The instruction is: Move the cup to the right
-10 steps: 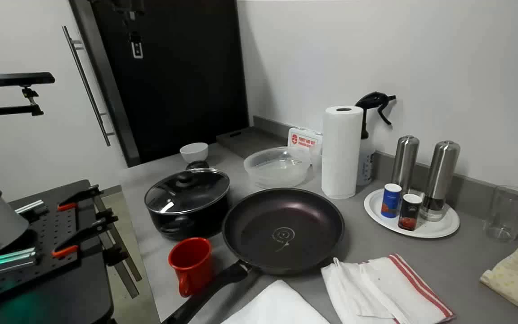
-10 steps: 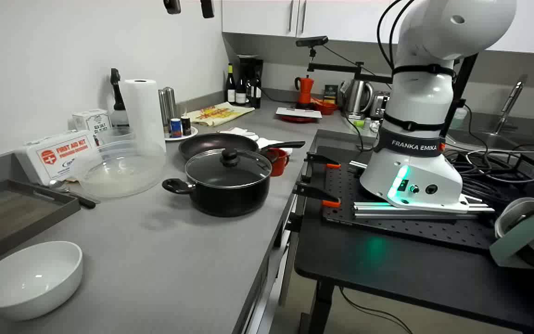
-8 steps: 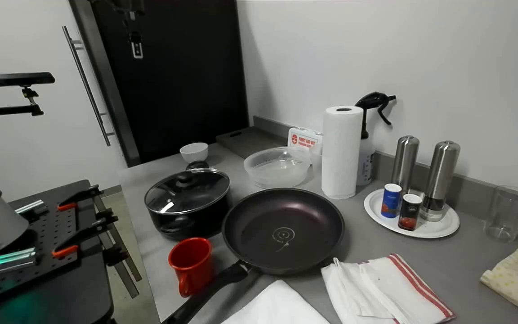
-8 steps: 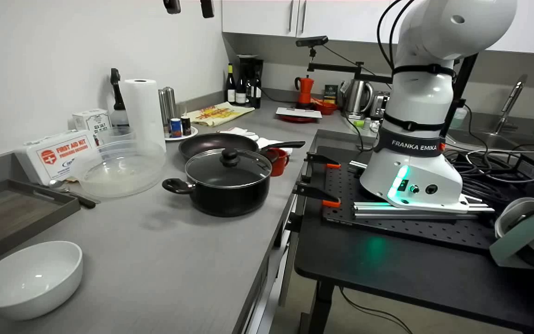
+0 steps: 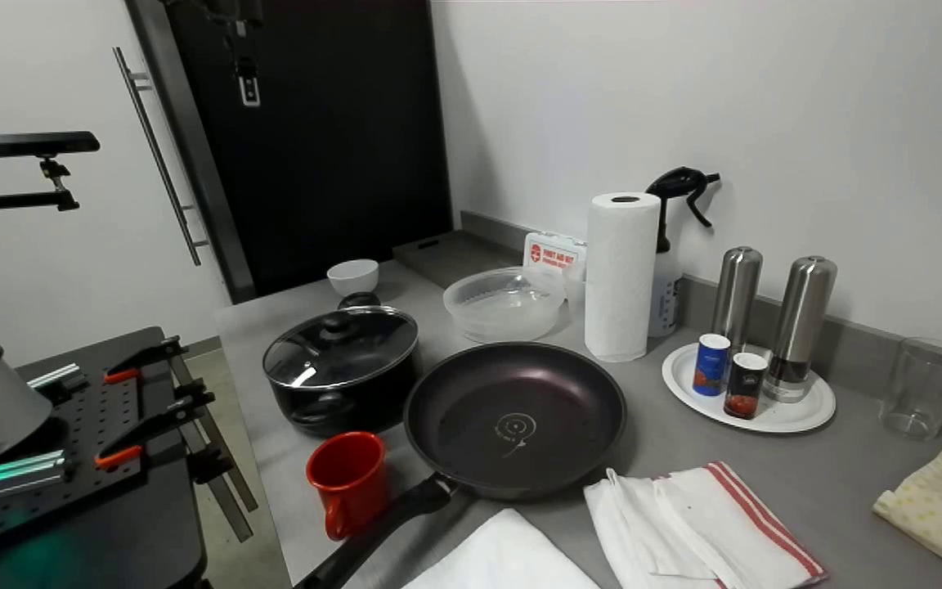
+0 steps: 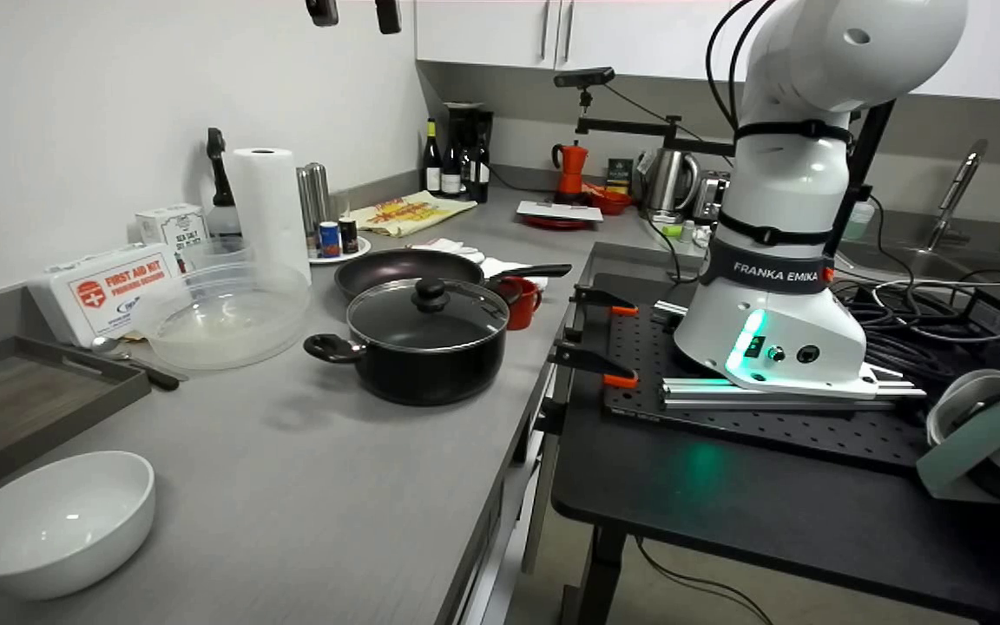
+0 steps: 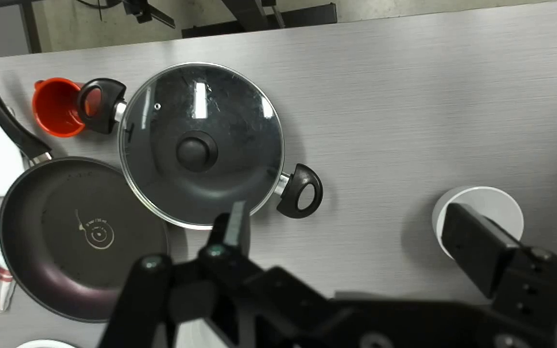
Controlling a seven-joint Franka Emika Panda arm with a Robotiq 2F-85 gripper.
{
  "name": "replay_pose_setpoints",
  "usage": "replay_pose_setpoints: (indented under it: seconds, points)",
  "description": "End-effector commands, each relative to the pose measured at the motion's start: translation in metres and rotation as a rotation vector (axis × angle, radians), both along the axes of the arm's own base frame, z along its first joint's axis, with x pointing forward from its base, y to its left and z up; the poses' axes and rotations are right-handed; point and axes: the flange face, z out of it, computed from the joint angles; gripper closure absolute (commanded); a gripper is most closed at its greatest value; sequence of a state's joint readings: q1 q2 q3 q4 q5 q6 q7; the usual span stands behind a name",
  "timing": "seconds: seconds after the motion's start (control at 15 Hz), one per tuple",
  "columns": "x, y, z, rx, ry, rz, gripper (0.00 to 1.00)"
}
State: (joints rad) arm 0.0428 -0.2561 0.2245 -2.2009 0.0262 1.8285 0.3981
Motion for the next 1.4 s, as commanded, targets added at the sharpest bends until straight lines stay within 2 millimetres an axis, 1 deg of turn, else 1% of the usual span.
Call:
replay_pose_setpoints:
  seconds: [0.0, 0.27, 0.53, 0.73, 0.93, 1.13, 1.33]
  points:
    - [0.003, -0.004, -0.001, -0.004, 0.000, -0.004, 0.00]
    - [0.013, -0.022, -0.009, -0.001, 0.009, -0.024, 0.00]
    - [0.021, -0.055, -0.019, -0.005, 0.020, -0.051, 0.00]
    - [0.028, -0.091, -0.025, -0.008, 0.029, -0.069, 0.00]
    - [0.031, -0.133, -0.027, 0.002, 0.021, -0.080, 0.00]
    - [0.027, -0.176, -0.032, 0.009, -0.004, -0.074, 0.00]
    - [0.020, -0.213, -0.042, 0.010, -0.023, -0.069, 0.00]
